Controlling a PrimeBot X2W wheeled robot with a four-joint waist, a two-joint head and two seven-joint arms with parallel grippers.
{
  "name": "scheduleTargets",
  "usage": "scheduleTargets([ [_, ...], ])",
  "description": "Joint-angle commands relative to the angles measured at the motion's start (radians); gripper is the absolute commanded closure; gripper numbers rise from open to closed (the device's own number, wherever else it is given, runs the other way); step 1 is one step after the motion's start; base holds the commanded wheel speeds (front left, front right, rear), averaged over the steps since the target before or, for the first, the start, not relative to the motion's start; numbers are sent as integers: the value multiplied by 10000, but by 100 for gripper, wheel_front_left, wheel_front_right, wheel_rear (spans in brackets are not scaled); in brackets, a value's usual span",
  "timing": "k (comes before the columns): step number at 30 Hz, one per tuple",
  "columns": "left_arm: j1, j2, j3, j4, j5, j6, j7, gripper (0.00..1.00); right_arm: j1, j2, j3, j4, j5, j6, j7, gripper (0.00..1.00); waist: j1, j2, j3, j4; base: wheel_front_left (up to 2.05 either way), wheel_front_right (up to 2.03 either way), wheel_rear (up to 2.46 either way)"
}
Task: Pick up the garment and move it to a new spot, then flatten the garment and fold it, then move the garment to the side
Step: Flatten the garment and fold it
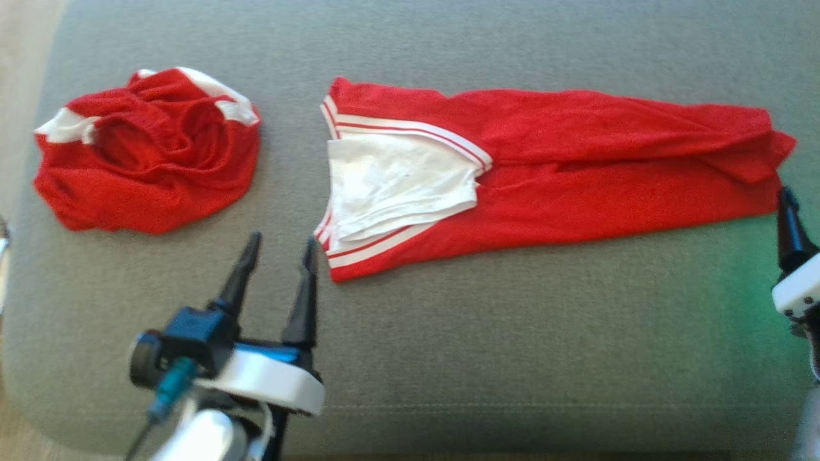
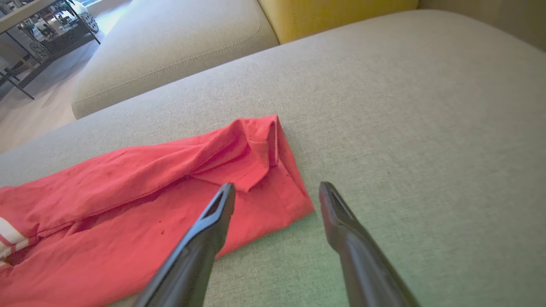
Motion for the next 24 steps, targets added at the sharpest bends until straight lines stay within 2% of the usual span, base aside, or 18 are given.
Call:
scheduleTargets([
  [1,-113,-12,326,-362,263,9,-120,0,-549,-76,127,-56,-1,-4,-39,0,1,-1,-177,268,0,0,0],
  [7,206,-634,258,-269,890,-242,-121,0,-1790,-75,-545,1170,-1079,-4,500,0,1,-1,-105,913,0,0,0],
  [14,284,-1241,478,-32,1284,-736,-121,0,-2690,-225,-1993,1802,-3275,-4,1323,0,1,-1,209,1720,0,0,0],
  [24,378,-1618,928,66,1669,-1309,-122,0,-2971,-144,-3206,2059,-4089,-4,2147,0,1,-1,483,1886,0,0,0],
])
